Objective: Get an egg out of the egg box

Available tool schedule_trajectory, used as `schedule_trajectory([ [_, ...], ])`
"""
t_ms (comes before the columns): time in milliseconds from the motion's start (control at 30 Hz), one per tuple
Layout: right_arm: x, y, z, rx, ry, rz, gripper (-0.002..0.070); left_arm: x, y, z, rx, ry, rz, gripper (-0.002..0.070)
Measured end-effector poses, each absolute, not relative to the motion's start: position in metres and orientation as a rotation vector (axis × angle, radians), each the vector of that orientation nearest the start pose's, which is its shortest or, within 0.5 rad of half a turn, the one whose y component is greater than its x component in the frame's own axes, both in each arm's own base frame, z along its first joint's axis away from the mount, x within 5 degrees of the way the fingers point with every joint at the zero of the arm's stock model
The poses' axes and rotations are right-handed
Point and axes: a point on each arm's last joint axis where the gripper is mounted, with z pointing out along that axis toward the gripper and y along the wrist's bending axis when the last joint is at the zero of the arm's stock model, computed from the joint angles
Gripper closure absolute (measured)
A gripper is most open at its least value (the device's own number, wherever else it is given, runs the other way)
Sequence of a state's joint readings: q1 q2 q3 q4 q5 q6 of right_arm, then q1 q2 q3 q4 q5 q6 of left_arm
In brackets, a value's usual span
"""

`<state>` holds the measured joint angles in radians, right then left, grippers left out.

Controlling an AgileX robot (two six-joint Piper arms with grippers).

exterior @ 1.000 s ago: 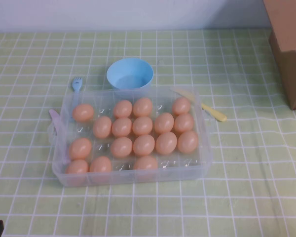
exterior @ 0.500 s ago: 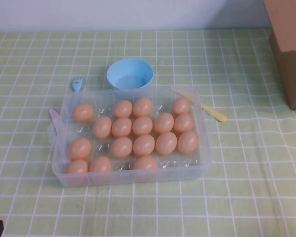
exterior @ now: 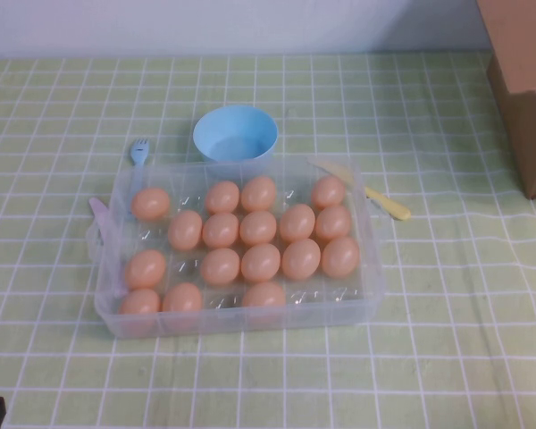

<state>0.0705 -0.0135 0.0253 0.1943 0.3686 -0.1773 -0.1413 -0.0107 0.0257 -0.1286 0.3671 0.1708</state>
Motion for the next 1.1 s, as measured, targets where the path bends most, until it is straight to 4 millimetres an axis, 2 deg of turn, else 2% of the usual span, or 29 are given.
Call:
schedule_trajectory([
  [300,0.052,0.010,0.173,-0.110,1.855,0.117,0.0695,0.054,-0.013,0.182,0.115,1.751,-0.196,0.0679],
  [500,0.052,0.010,0.173,-0.110,1.855,0.117,0.0695,0.055,-0.014,0.194,-0.185,1.636,-0.488,0.0679],
  [833,0.052,0.010,0.173,-0.110,1.855,0.117,0.0695,0.056,-0.011,0.200,-0.297,1.550,-0.573,0.0679],
  [967,0.052,0.010,0.173,-0.110,1.855,0.117,0.0695,0.053,-0.012,0.227,-0.292,1.516,-0.611,0.0679],
  [1100,0.052,0.010,0.173,-0.110,1.855,0.117,0.0695,0.061,-0.021,0.262,-0.205,1.672,-0.594,0.0680],
])
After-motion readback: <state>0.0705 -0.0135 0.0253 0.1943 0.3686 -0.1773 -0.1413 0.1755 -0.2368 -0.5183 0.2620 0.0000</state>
